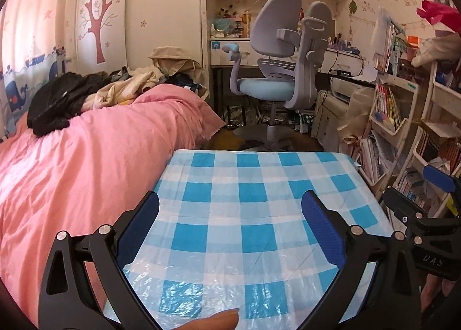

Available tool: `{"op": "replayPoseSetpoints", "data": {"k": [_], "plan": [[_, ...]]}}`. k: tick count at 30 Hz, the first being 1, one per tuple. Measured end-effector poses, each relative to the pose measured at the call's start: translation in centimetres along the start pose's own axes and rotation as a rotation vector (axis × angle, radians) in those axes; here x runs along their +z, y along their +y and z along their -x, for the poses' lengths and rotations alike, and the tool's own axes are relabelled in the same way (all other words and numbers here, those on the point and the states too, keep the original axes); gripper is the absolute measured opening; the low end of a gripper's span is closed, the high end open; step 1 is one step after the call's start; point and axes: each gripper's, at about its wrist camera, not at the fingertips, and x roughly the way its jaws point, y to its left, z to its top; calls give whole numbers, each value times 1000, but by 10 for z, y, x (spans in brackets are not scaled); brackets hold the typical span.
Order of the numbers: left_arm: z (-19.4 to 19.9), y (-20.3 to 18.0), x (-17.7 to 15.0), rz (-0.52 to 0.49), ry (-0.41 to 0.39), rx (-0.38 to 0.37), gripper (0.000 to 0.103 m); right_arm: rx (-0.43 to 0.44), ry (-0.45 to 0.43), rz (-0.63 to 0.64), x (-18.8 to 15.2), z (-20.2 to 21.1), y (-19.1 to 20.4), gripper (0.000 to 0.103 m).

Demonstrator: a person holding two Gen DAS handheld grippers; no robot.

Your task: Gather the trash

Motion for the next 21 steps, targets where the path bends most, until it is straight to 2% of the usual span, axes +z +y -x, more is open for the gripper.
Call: {"op": "replayPoseSetpoints", "data": {"k": [9,21], "plan": [[7,-10,3,-28,-13,-27,96,12,-11,11,7,3,4,95],[-1,-5,8,-20,-3,-3,96,28,-21,21,13,-4,4,95]]}}
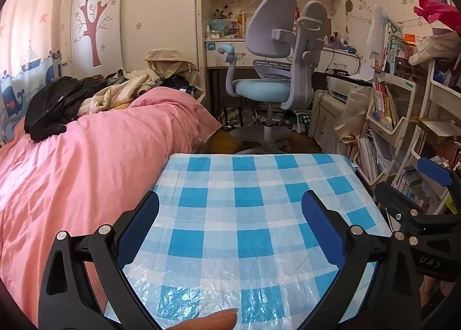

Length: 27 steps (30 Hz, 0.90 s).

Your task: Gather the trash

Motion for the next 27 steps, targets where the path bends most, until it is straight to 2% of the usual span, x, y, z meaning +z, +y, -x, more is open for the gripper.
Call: {"op": "replayPoseSetpoints", "data": {"k": [27], "plan": [[-17,9,8,17,0,42,96,17,16,13,2,-15,2,95]]}}
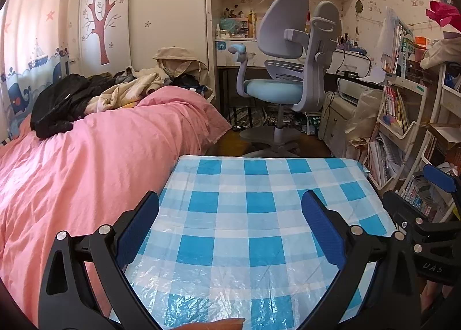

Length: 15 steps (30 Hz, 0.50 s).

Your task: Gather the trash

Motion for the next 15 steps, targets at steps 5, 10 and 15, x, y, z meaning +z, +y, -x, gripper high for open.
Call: {"op": "replayPoseSetpoints", "data": {"k": [5,10,15], "plan": [[0,2,0,4,-2,4,96,2,7,5,-1,-2,1,95],[1,6,0,9,-4,9,96,6,13,15,-2,-3,3,95],[1,6,0,11,-4,9,96,8,22,22,-2,-5,5,95]]}}
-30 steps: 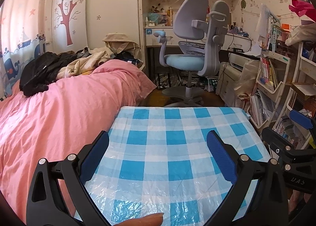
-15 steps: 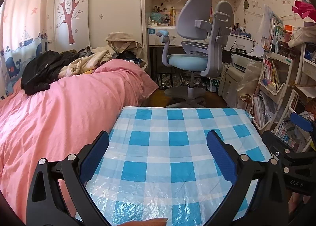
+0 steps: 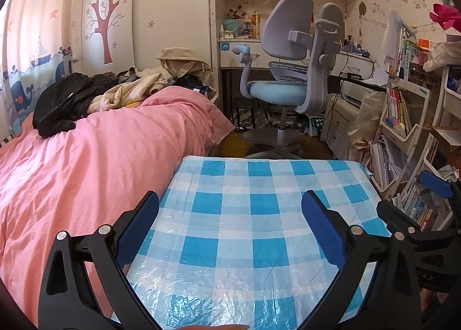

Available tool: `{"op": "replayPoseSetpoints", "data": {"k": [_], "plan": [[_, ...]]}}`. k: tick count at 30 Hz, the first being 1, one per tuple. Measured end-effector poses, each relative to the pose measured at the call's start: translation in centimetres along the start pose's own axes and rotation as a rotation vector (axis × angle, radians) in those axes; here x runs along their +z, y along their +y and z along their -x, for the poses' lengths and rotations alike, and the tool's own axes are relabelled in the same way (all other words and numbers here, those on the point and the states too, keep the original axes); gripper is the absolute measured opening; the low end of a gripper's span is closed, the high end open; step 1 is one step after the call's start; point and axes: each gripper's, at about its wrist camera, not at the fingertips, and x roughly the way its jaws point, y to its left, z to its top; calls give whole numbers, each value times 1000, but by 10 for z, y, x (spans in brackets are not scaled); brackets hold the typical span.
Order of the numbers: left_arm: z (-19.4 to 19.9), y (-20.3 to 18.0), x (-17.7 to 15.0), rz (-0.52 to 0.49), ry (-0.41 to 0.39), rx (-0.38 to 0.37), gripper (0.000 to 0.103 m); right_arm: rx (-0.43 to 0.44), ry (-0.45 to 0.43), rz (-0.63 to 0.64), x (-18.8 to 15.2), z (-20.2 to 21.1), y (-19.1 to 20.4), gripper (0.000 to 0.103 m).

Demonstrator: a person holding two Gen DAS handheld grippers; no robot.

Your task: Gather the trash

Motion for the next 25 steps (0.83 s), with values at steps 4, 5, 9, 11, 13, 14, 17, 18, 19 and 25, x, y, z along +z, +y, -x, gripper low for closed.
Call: {"op": "replayPoseSetpoints", "data": {"k": [4,5,9,11,13,14,17,18,19,25], "plan": [[0,3,0,13,-1,1,96,1,7,7,-1,-2,1,95],[0,4,0,22,-7,6,96,1,12,10,-1,-4,2,95],[1,10,-2,42,-28,11,96,4,56,30,-7,-18,4,95],[1,12,-2,43,-19,23,96,7,112,46,-13,-31,6,95],[-2,15,-2,41,6,20,96,20,189,38,-22,-47,6,95],[-3,16,-2,42,18,10,96,23,222,30,-26,-54,5,95],[-7,16,-4,28,57,-4,96,33,331,-11,-39,-77,-1,95],[-8,15,-4,17,69,-1,96,32,363,-19,-43,-84,-2,95],[-9,14,-5,3,84,3,96,27,387,-23,-46,-88,-3,95],[-4,12,-6,-27,98,-8,96,5,494,-43,-64,-110,-5,95]]}}
